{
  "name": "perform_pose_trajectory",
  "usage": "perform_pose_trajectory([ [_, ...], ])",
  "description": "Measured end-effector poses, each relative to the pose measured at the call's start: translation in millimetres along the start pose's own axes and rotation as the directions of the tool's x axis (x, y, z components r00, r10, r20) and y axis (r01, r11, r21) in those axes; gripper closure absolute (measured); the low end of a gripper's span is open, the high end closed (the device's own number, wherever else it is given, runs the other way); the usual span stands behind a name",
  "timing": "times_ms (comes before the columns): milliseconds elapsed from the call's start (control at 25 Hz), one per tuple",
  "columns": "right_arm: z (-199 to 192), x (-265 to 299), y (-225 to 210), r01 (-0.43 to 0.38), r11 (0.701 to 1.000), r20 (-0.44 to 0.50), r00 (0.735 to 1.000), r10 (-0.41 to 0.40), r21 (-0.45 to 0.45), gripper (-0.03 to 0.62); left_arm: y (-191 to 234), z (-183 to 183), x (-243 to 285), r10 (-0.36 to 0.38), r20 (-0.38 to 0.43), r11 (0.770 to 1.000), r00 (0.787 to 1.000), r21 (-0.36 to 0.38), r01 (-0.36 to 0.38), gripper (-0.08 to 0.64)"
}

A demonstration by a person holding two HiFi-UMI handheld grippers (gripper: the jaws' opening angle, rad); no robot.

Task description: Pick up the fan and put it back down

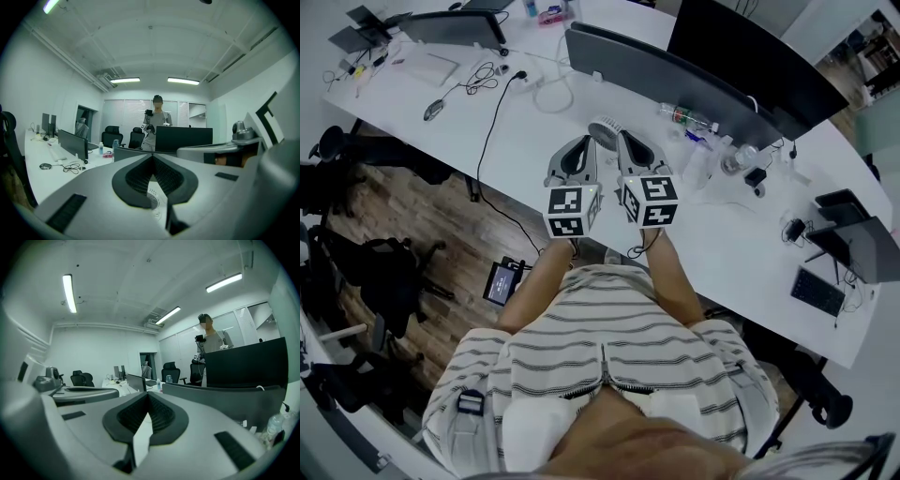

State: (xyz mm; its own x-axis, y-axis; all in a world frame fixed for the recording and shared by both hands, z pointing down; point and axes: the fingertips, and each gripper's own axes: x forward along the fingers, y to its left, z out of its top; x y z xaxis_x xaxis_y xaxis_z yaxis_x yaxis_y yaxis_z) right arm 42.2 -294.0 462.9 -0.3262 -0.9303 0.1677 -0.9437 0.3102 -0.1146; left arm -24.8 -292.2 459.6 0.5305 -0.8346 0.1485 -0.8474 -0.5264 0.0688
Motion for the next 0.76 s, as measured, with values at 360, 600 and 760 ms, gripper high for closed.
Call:
perform_pose_trajectory([
  [360,8.4,-6.4,4.4,0.005,1.000,0.021,1.000,-0.005,-0.013,0.581,-2.3,3.1,-2.4,-0.010,0.008,1.000,1.000,0.003,0.010,0.552],
  [600,9.6,-11.1,6.7,0.012,1.000,0.025,1.000,-0.011,-0.024,0.581,-4.5,7.5,-5.7,-0.014,0.022,1.000,1.000,0.007,0.013,0.552],
  [760,8.6,-14.0,3.9,0.019,1.000,0.023,1.000,-0.019,-0.020,0.581,-7.6,7.5,-6.3,-0.019,0.020,1.000,1.000,0.006,0.018,0.552],
])
